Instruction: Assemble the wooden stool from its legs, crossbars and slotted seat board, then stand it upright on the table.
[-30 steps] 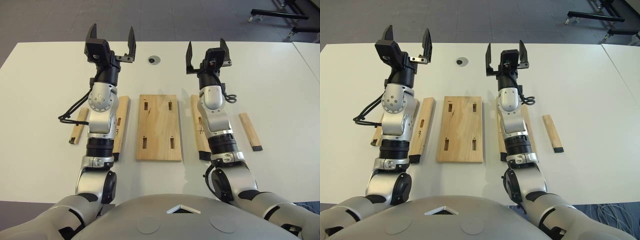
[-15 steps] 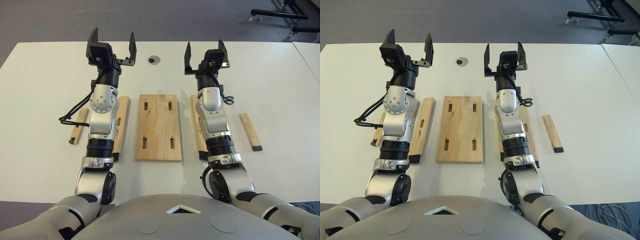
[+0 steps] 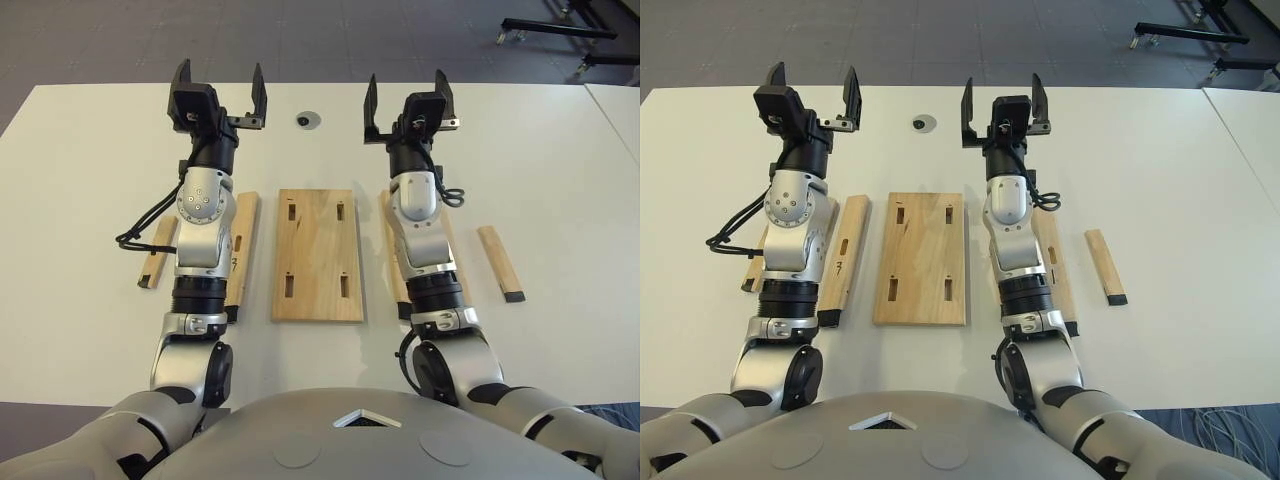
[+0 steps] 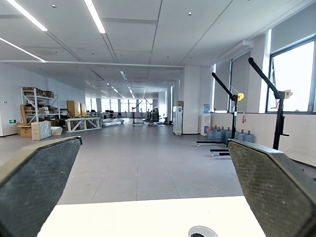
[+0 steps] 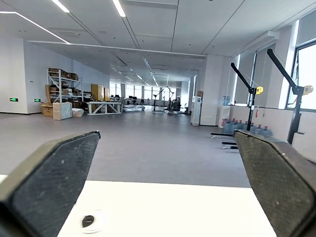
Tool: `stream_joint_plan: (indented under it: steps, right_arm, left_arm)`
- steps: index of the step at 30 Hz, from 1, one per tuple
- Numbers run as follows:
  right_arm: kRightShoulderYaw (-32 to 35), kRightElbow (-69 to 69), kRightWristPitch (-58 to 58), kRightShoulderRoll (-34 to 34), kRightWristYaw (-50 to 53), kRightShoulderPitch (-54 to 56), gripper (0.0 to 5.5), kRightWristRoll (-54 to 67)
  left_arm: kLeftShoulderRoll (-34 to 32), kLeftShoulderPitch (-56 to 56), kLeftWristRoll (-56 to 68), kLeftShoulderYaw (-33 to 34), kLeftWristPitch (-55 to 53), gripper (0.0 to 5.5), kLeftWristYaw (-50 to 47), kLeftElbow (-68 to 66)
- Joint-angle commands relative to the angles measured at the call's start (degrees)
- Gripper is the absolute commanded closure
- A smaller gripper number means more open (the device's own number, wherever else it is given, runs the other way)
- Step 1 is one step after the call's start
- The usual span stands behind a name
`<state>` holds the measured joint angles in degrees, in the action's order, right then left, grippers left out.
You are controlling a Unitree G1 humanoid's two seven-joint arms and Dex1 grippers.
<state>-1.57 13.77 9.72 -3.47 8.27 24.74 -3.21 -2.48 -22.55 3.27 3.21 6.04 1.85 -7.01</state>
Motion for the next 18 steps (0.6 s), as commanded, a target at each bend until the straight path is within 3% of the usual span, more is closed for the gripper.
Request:
stream_joint_plan:
  steps: [1, 18]
  right_arm:
    - [0.73, -0.13, 0.25, 0.06, -3.23, 1.59, 0.51, 2.84]
    - [1.01, 1.31, -3.1, 0.84, -7.74, 2.37, 0.51, 3.77]
  left_arm:
    - [0.64, 0.28, 0.87, -0.6, -1.37, 0.1, 0.89, 1.39]
    - [0.15, 0.64, 0.59, -1.44, -1.65, 0.1, 3.48, 1.97]
